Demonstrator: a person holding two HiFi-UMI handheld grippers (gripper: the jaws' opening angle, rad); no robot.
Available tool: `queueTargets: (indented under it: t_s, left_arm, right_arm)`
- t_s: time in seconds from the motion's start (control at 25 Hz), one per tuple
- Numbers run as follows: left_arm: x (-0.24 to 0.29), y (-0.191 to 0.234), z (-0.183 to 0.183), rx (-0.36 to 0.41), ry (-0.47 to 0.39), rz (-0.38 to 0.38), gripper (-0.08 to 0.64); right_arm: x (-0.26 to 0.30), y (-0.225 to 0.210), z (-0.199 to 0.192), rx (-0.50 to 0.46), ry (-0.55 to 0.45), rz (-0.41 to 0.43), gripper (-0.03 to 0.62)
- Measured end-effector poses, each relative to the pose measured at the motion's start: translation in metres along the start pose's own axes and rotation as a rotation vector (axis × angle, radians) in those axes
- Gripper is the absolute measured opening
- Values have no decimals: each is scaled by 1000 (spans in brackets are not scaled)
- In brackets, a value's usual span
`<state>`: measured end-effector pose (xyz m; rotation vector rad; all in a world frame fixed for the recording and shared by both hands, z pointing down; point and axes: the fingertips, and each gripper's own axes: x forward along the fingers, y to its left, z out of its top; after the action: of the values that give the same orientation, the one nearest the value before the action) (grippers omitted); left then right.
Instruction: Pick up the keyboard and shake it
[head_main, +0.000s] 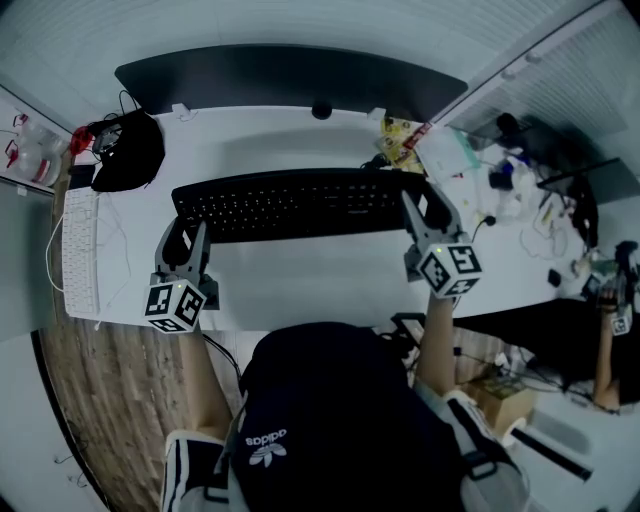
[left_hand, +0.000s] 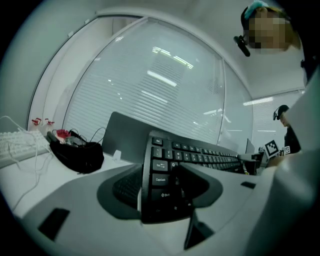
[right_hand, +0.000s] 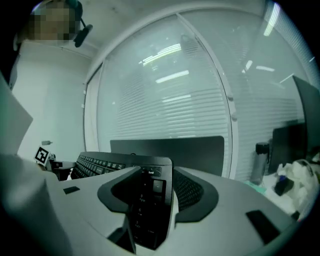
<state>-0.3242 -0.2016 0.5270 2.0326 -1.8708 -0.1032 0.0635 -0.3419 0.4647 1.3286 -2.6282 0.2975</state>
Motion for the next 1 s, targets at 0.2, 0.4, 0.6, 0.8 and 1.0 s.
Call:
queueTargets:
  t_s: [0.2, 0.4, 0.6, 0.8, 1.0]
  left_arm:
    - [-6, -13, 58, 57, -150, -42, 222]
    - [-15, -29, 115, 95, -308, -65, 222]
    - [-28, -51, 162, 150, -433, -91, 222]
    - [-40, -68, 201, 196, -530, -126, 221]
    - [-46, -81, 221, 225, -579, -137, 221]
  right_arm:
    - [-17, 12, 67, -92, -144, 10, 195]
    - [-37, 21, 124, -149, -271, 15, 195]
    - [-64, 25, 169, -182, -379, 9, 195]
    - [-86, 31, 206, -212, -470, 10, 195]
    - [-97, 33, 225, -234, -501, 5, 195]
